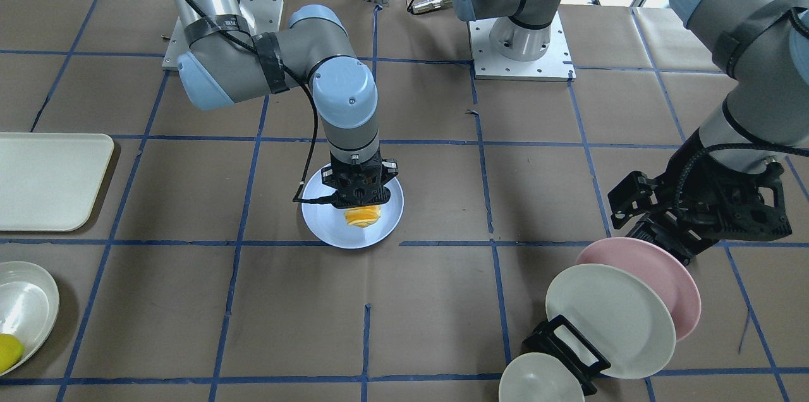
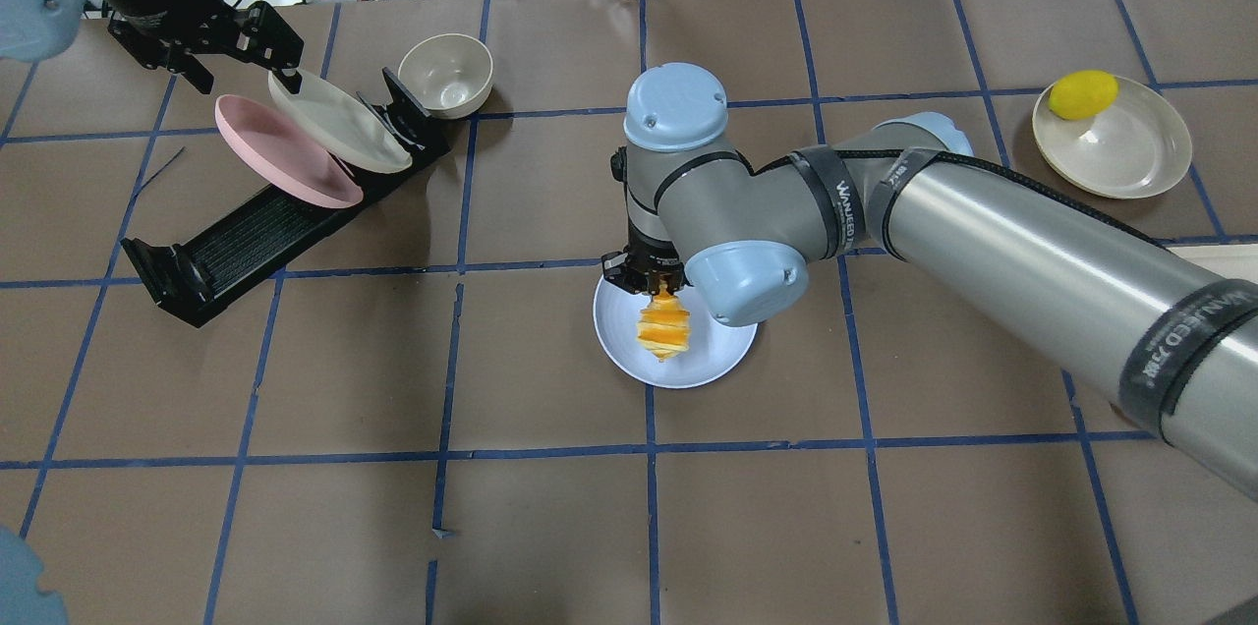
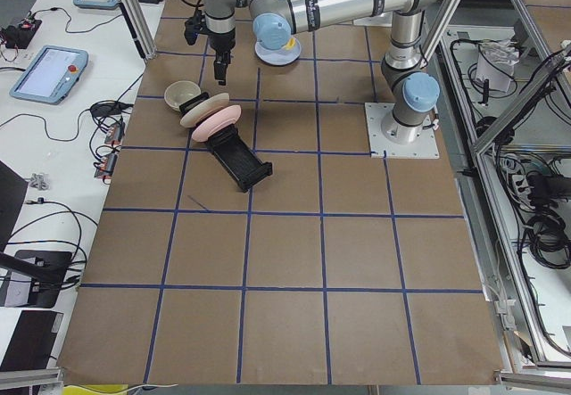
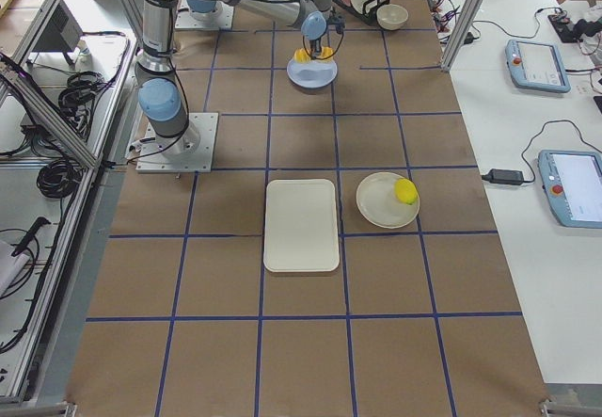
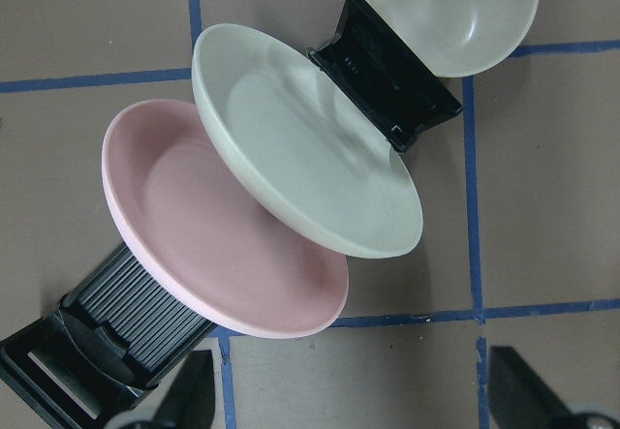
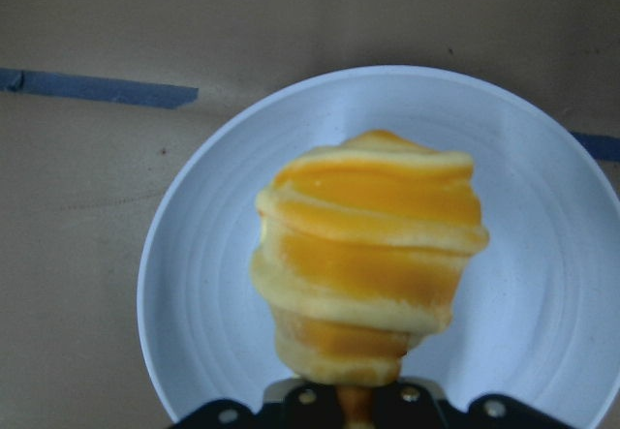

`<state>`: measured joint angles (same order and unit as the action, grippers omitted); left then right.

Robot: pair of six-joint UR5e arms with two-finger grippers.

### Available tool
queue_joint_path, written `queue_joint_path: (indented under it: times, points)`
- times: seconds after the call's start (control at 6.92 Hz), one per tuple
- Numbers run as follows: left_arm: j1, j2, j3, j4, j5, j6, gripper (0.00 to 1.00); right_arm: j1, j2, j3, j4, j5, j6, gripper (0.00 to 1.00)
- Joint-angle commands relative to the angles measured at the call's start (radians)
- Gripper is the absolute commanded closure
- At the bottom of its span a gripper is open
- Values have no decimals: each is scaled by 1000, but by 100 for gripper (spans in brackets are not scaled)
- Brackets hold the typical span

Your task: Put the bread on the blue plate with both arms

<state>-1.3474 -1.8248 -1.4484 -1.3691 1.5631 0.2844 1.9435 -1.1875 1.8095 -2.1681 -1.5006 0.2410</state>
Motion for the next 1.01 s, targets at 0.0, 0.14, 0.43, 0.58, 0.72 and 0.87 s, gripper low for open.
queue_joint_path:
  times: [0.0, 0.14, 0.43, 0.58, 0.72, 0.87]
  points:
    - [1, -2, -1, -7, 9, -1, 0, -11, -1, 21, -38, -6, -31, 96]
    - [14, -4, -6, 5, -14, 7, 0, -11, -1, 22, -36, -1, -31, 29]
    - [8, -8, -12, 7, 0, 7, 0, -8, 0, 28, -41, 5, -29, 0]
    - [7, -11, -10, 7, 0, 6, 0, -8, 0, 28, -39, 5, -29, 0]
    - [5, -11, -7, 5, 8, 5, 0, -11, -1, 25, -39, 5, -29, 0]
    - [-1, -11, -10, 5, 55, 5, 0, -21, -18, -2, -36, -1, -31, 0]
